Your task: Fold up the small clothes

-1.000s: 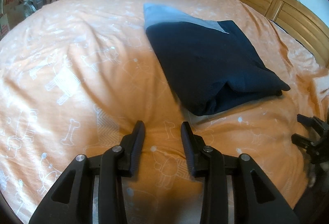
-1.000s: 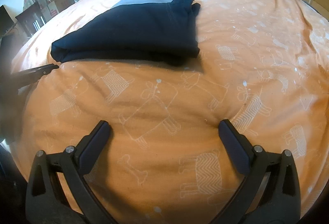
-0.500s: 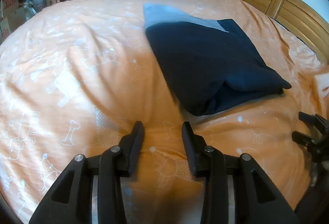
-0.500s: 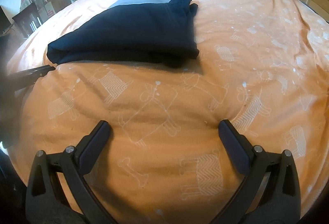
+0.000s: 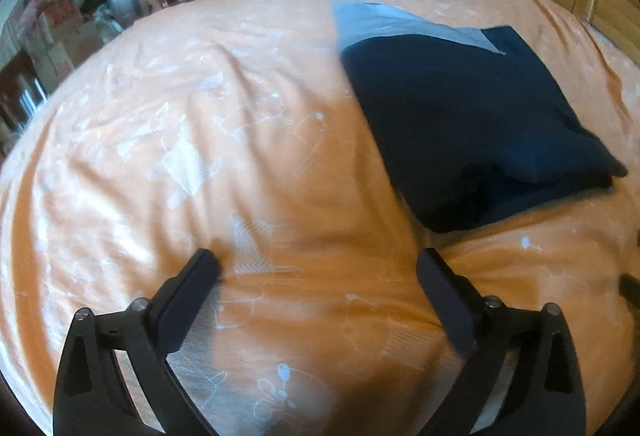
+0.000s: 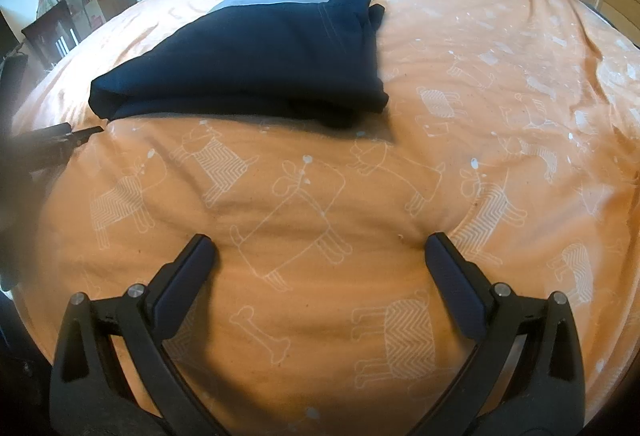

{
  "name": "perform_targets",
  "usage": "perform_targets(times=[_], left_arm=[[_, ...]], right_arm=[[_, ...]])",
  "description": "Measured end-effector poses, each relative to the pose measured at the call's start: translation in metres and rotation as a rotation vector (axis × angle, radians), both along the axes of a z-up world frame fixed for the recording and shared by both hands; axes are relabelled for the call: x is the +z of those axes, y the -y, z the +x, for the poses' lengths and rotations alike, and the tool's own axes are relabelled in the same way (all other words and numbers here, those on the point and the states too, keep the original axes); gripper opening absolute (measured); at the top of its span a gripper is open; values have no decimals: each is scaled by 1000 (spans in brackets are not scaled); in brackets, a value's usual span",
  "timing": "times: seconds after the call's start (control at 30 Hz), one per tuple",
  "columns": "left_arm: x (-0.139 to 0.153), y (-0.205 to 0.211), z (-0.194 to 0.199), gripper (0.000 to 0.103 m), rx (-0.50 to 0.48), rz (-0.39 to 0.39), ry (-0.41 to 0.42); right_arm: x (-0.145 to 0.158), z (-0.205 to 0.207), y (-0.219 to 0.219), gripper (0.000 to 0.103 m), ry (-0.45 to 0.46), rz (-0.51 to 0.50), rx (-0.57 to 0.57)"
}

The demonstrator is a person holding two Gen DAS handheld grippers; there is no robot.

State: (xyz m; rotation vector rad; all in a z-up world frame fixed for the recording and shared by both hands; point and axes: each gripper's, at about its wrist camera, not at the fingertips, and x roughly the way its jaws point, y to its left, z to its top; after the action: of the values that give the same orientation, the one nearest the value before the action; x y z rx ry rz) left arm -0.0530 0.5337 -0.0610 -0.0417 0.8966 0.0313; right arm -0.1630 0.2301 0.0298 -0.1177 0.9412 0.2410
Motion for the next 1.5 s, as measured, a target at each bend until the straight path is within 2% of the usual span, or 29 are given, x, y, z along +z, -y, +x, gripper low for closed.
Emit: perform_targets(times=[0.13, 0.23, 0.33, 0.57, 1.17, 1.37, 1.5], left_arm=[[-1, -4, -1, 101, -5, -21, -3], [-1, -5, -2, 102, -6, -23, -7], [-1, -7, -1, 102, -13, -38, -15], [-4, -9, 5, 103, -41, -56, -30], [-2, -7, 2, 103, -40, -56, -13], [34, 0, -18, 99, -63, -34, 89], [85, 8, -45, 99, -82, -53, 198]], right_arm=[[2, 0, -4, 103, -15, -30, -17], [4, 4, -7, 103, -60, -44, -72], [3, 5, -9, 103, -59, -48, -105], [0, 1, -6, 103, 2, -29, -93], [1, 6, -7, 103, -7, -27, -95], [22, 5, -12, 103, -6, -31, -90], [78, -7, -19, 103, 89, 2, -102]])
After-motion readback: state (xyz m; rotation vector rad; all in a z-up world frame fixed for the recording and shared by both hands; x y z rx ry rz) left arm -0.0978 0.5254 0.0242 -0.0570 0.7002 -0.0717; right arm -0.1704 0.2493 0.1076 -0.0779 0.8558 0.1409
